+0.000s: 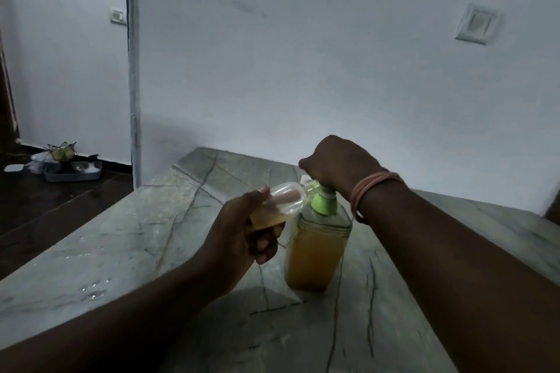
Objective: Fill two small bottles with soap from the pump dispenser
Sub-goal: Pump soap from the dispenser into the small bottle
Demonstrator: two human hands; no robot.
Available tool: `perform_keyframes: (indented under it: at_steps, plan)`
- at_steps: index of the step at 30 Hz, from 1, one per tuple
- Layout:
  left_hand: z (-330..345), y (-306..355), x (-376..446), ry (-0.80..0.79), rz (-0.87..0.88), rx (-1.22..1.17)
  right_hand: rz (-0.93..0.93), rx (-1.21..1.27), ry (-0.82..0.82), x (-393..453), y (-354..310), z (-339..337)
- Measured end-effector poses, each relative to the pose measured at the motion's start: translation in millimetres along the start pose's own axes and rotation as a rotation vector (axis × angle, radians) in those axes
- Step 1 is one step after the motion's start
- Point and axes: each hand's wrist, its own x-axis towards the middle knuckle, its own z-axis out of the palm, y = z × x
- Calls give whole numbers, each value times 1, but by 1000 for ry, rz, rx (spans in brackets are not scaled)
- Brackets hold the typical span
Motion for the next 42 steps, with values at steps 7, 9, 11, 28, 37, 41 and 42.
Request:
perform_keyframes:
  at_steps: [7,9,11,28,37,41,42]
  plan:
    - [-2,0,4,-18,8,15,2,125,46,0,7,5]
    - [-2,-1,4,-11,1,-10,16,150,10,-2,10,7]
    - [-2,-1,3,-13,-8,-18,12,127,-9,-2,9,5]
    - [-3,1,1,-17,-39,-66,-18,24,8,-2,1,-1]
    - [-1,2,1,2,-52,-85,20,118,26,-3,6,6]
    - [2,2,0,23,-59,-76,11,46,8,-3,2,0]
    - [2,2,-1,21,-63,-77,-8,11,18,-2,1,-1]
